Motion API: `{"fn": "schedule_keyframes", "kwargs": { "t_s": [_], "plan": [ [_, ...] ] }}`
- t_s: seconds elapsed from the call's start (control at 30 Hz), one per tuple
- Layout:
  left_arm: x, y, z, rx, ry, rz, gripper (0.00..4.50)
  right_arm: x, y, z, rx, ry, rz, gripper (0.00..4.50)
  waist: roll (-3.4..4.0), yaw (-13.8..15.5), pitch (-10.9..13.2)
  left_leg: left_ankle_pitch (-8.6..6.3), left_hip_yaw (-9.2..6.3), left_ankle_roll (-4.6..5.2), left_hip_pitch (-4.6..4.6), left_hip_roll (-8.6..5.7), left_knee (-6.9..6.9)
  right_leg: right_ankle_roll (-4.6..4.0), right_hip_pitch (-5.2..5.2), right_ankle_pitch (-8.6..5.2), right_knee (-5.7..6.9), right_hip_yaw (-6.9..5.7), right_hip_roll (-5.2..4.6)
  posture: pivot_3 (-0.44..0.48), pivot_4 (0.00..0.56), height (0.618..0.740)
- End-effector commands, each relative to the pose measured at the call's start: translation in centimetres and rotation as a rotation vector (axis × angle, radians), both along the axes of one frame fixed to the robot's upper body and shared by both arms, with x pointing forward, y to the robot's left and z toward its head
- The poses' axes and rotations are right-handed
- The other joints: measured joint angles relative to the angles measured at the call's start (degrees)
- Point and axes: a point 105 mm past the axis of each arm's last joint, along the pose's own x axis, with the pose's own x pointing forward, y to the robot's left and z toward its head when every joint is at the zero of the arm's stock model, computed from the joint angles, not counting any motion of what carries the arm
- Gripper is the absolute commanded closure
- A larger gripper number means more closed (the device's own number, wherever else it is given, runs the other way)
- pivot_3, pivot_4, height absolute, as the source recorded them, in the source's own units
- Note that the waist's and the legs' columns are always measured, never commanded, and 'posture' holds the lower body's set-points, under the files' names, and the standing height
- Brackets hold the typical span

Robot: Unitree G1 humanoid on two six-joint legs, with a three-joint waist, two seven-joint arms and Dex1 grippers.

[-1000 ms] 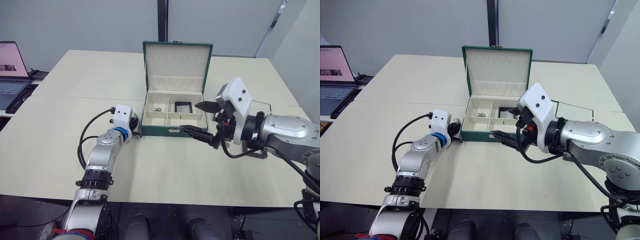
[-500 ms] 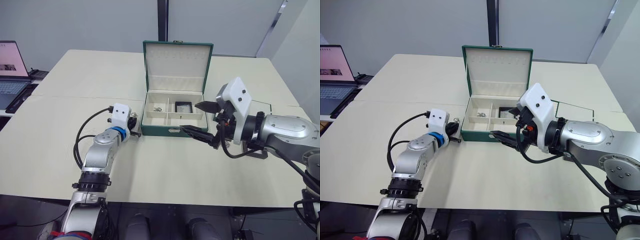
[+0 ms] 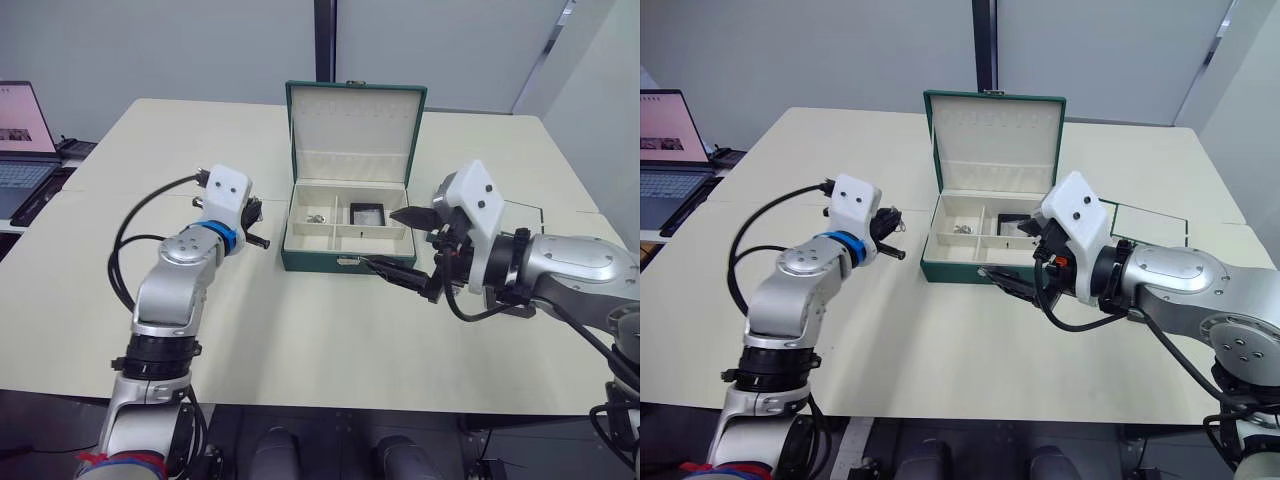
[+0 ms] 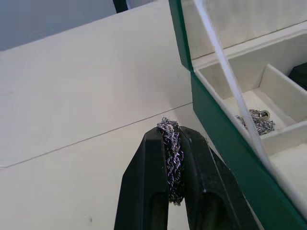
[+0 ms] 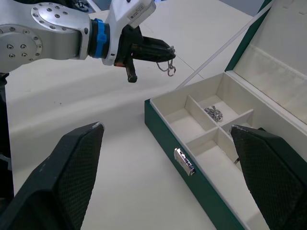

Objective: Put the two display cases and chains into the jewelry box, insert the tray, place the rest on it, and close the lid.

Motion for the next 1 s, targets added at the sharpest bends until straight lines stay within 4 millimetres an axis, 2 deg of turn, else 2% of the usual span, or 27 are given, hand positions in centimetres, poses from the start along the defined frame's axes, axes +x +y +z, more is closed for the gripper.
{"fn": "schedule_keyframes", "kwargs": {
  "t_s": [0.03,0.23,0.4,0.6,0.83,1.0],
  "plan": [
    [-1.9,-1.4,3.3,0.021,-0.055,-0.069,4.42,-0.8,-0.3,1.5,0.036,-0.060,0.025,0.00,0.00,0.00,0.00,0.00,0.00,0.00,0.00,0.00,-0.01,0.00,0.00,0.00,-0.01,0.00,0.00,0.000,0.150,0.740],
    [-4.6,-2.2,5.1,0.063,0.024,-0.159,4.42,-1.6,-1.3,2.0,0.044,-0.060,0.038,0.00,-0.01,-0.05,0.07,-0.01,-0.03,0.01,0.00,-0.01,-0.02,0.00,0.00,0.00,-0.02,-0.01,0.01,0.000,0.150,0.740],
    [-5.3,-2.8,6.1,0.062,0.053,-0.196,4.42,-1.8,-2.0,2.1,0.039,-0.062,0.034,0.00,-0.07,-0.03,0.16,-0.04,-0.03,0.07,0.00,-0.03,0.00,0.01,0.01,-0.01,-0.03,0.00,0.00,0.000,0.150,0.740],
    [-4.9,-3.9,6.7,0.052,0.041,-0.229,4.42,-1.7,-2.9,2.1,0.022,-0.070,0.002,0.00,-0.09,0.01,0.22,-0.04,-0.04,0.06,0.00,-0.03,0.00,0.01,0.00,-0.01,-0.03,0.01,0.00,0.000,0.150,0.740],
    [-4.2,-4.4,5.4,0.048,0.056,-0.261,4.42,-1.5,-3.7,2.1,0.018,-0.072,-0.031,0.00,-0.09,0.01,0.23,-0.02,-0.03,0.03,0.00,-0.03,-0.01,0.01,0.00,0.00,-0.04,0.02,0.00,0.000,0.150,0.740],
    [-3.0,-5.4,4.4,0.043,0.055,-0.300,4.42,-1.6,-4.1,1.9,0.019,-0.064,-0.049,0.00,-0.10,0.14,0.23,-0.01,-0.02,0.02,-0.01,-0.04,0.00,0.01,0.01,0.00,-0.05,0.01,-0.01,0.000,0.150,0.740]
  ]
}}
